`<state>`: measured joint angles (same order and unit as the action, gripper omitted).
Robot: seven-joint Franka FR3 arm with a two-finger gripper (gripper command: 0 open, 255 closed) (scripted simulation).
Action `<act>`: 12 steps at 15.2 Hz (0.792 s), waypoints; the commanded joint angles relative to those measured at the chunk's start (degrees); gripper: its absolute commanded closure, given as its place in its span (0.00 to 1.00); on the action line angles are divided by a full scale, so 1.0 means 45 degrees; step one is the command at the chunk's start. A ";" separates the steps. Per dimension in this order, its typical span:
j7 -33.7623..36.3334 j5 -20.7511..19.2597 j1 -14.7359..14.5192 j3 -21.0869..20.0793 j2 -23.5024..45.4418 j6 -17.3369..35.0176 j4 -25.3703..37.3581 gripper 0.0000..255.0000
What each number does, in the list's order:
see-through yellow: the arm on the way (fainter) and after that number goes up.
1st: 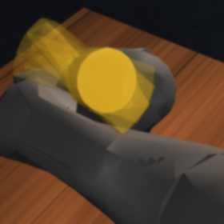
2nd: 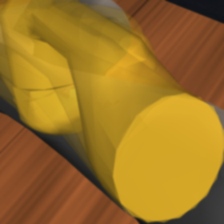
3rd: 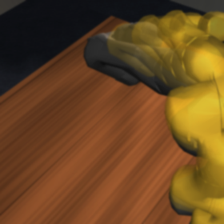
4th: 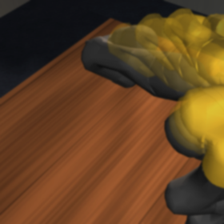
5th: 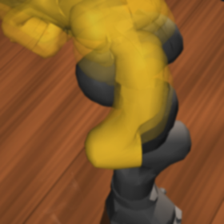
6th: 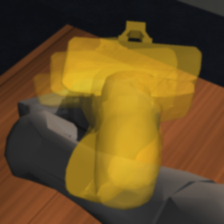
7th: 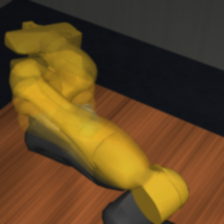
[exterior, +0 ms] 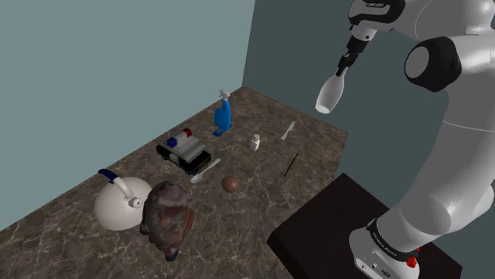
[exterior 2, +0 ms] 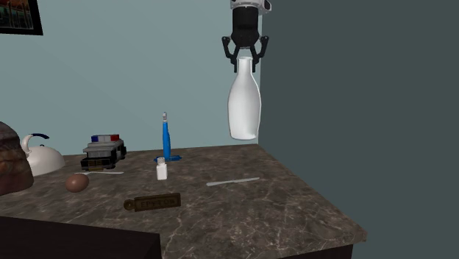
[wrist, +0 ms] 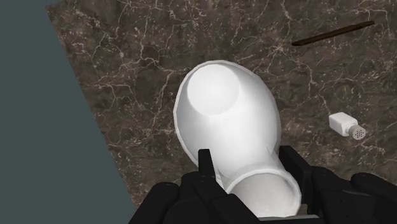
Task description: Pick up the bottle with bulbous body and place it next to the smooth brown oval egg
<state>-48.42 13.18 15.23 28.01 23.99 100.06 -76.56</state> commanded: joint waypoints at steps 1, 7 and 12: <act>0.0029 0.0008 0.0061 0.0006 0.0041 -0.0393 0.0439 1.00; 0.0092 0.0093 0.0306 0.0010 0.0277 -0.1554 0.1840 1.00; 0.0143 0.0248 0.0615 -0.0011 0.0641 -0.2637 0.3288 1.00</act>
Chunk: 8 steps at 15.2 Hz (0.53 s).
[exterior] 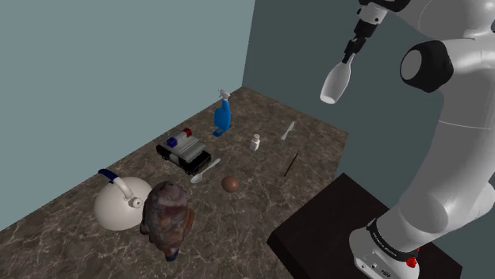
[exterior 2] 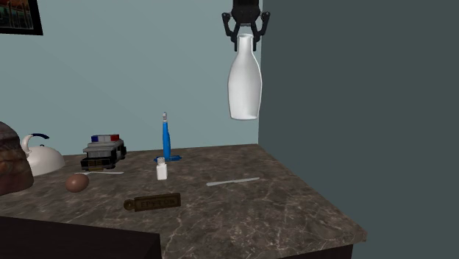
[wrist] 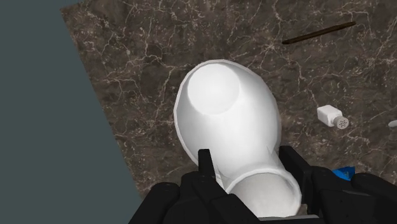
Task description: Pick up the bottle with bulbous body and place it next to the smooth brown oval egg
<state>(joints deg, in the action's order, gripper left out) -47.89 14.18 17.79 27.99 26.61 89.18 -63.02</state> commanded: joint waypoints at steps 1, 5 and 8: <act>0.0035 0.0069 0.0127 -0.0014 0.0156 -0.0454 0.0613 1.00; 0.0085 0.0254 0.0459 -0.0061 0.0577 -0.1326 0.1914 1.00; 0.0771 -0.0499 -0.0917 0.0005 -0.1090 -0.0360 -0.0614 1.00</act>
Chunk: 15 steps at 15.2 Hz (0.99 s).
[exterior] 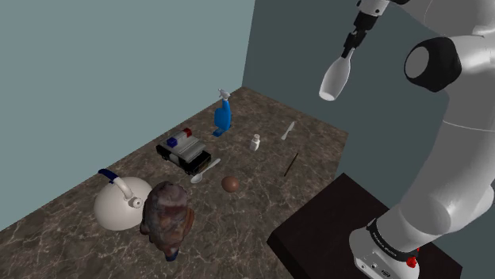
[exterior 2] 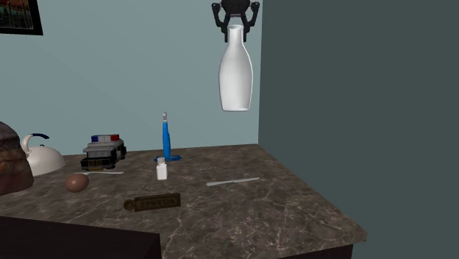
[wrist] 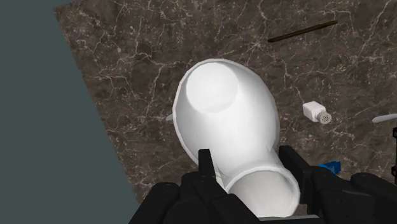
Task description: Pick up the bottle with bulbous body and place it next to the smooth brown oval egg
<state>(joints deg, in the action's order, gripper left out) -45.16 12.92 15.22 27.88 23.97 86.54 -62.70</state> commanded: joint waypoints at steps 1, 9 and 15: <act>0.0437 -0.0451 -0.0734 0.0009 -0.0975 0.0469 -0.1351 1.00; 0.2980 -0.1998 -0.3031 -0.0695 -0.3945 0.1669 -0.5113 1.00; 0.5011 -0.2710 -0.4165 -0.1606 -0.5429 0.2061 -0.6816 1.00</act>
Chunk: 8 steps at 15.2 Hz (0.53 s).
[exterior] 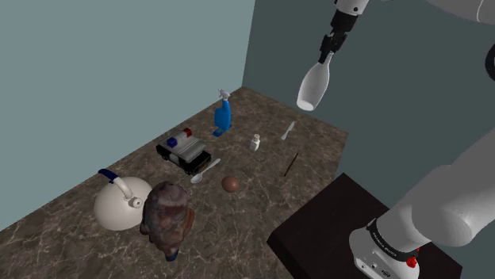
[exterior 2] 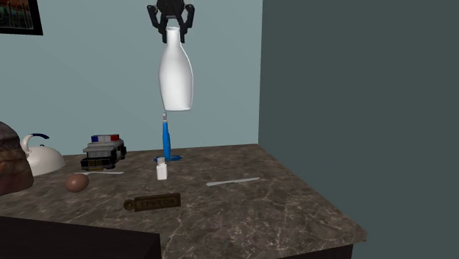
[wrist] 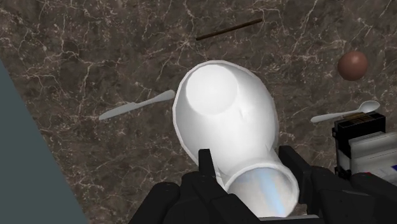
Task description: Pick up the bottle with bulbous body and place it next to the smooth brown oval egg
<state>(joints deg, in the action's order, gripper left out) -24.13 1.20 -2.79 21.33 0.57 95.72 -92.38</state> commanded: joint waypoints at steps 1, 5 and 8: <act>0.0672 -0.0186 -0.0328 -0.0315 -0.0419 0.0061 -0.0436 1.00; 0.1990 -0.0417 -0.0937 -0.1000 -0.1032 0.0177 -0.1129 1.00; 0.2956 -0.0508 -0.1365 -0.1526 -0.1339 0.0225 -0.1477 1.00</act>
<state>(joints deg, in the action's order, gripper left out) -12.51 -0.80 -8.25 15.31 -4.55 96.89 -98.35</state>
